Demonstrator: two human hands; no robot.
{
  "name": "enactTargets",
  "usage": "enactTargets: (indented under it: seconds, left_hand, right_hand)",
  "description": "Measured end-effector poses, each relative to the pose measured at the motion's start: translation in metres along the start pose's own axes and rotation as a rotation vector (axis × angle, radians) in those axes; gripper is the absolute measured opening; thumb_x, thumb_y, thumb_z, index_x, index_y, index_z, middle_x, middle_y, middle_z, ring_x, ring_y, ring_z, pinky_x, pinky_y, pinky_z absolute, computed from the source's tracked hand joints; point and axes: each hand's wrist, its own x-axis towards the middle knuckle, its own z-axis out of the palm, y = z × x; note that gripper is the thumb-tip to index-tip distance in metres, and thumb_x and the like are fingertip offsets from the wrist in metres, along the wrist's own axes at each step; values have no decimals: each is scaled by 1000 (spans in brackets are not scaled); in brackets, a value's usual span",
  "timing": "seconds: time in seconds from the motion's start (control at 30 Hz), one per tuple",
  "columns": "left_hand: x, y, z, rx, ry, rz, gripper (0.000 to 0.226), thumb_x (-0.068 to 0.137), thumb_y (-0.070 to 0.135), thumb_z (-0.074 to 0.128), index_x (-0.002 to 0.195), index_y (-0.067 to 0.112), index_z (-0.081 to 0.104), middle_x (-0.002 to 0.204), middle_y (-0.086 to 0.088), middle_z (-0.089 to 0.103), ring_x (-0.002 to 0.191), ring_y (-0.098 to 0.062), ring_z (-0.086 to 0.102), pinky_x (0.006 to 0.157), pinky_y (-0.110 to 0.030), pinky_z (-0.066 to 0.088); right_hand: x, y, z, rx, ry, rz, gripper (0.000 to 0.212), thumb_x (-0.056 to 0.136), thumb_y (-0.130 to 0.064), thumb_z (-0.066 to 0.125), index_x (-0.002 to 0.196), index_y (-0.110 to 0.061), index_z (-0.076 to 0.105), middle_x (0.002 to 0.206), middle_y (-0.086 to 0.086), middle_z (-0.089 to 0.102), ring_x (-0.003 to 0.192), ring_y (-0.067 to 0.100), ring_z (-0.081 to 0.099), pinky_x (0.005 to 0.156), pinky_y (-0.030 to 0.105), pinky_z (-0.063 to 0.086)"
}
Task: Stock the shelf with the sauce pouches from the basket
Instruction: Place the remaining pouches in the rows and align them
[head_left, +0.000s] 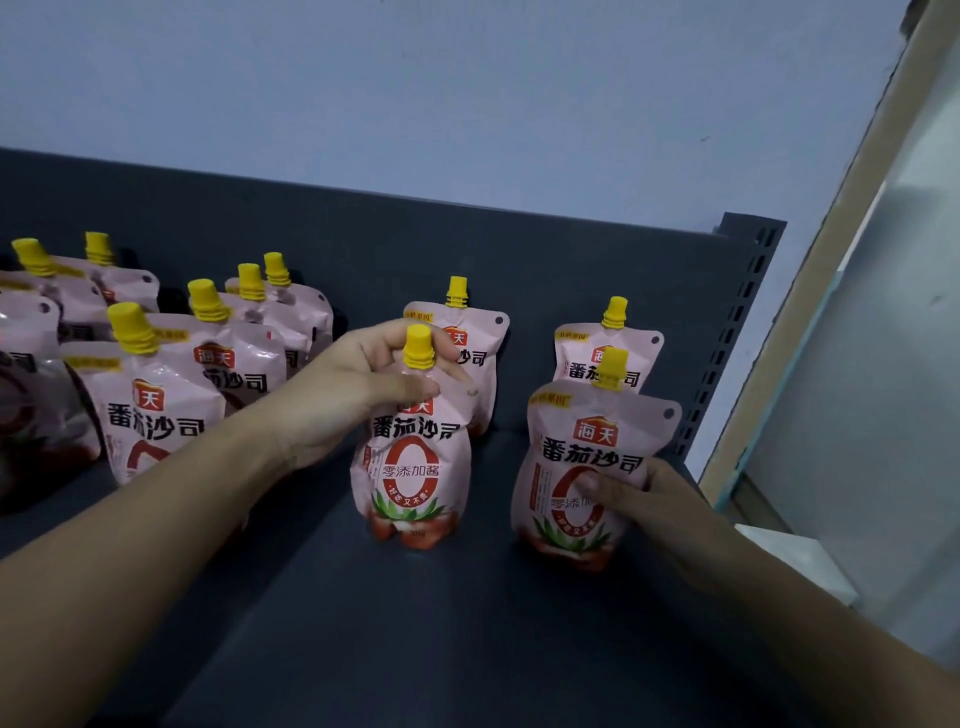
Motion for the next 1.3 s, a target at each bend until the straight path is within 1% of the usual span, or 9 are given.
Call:
enactTargets:
  seconds: [0.1,0.2,0.37,0.57,0.77,0.9,1.1,1.2,1.3]
  left_hand:
    - [-6,-3,4,-59,135,8,34,72,0,67,100,18,64,88,1,75,82,-13,71,71,-23,58]
    - [-21,-25,7,-144,283,-50,47,59,11,78,102,22,64,93,1,74,78,-13,72,57,-21,56]
    - [-42,-60,11,-29,163,-259,94,14,42,92,99,9,68,89,-6,76,77,-16,73,57,-22,57]
    - [-12,-77,11,7,320,-187,60,64,-9,76,115,12,55,104,-3,70,94,-14,66,62,-14,55]
    - [18,-93,5,28,229,-218,72,73,1,75,133,15,38,125,-4,60,118,-21,56,99,-38,47]
    - [24,-96,6,130,229,-219,63,77,5,72,129,16,37,123,-2,58,114,-15,56,95,-30,48]
    - [7,-96,8,232,270,-243,60,69,-1,78,116,14,44,103,13,59,91,4,56,66,-4,48]
    - [6,-97,8,280,269,-215,61,68,-6,76,117,14,46,103,15,59,92,4,55,69,-2,47]
    - [5,-99,8,330,274,-190,62,67,1,79,117,17,47,111,8,59,102,-4,56,88,-16,49]
  right_hand:
    - [-3,-1,-2,-116,-68,57,43,66,-20,80,105,-25,64,102,-9,74,95,9,69,71,19,56]
    - [-5,-1,-8,-259,-86,83,58,56,-29,84,109,-25,61,107,-12,72,101,8,67,84,25,56]
    - [0,2,-19,-411,81,18,40,67,-10,77,95,-31,59,85,-28,71,84,-9,66,67,11,53]
    - [21,6,-32,-513,235,-8,42,73,-12,75,98,-37,52,100,-19,64,96,4,61,89,29,50]
    - [36,4,-36,-512,315,-25,48,74,-10,75,113,-24,50,106,-12,61,100,10,59,83,23,49]
    - [38,3,-36,-543,349,-22,50,73,-11,76,114,-22,49,109,-8,61,102,13,58,87,28,48]
    - [33,1,-38,-664,346,-16,47,74,-11,75,109,-26,48,108,-11,58,101,11,57,85,25,46]
    - [34,-2,-39,-715,356,22,48,76,-12,75,116,-21,50,116,-5,61,106,16,59,90,30,47]
    - [35,-3,-38,-707,361,33,50,76,-12,74,119,-19,50,122,-1,61,108,16,58,92,32,46]
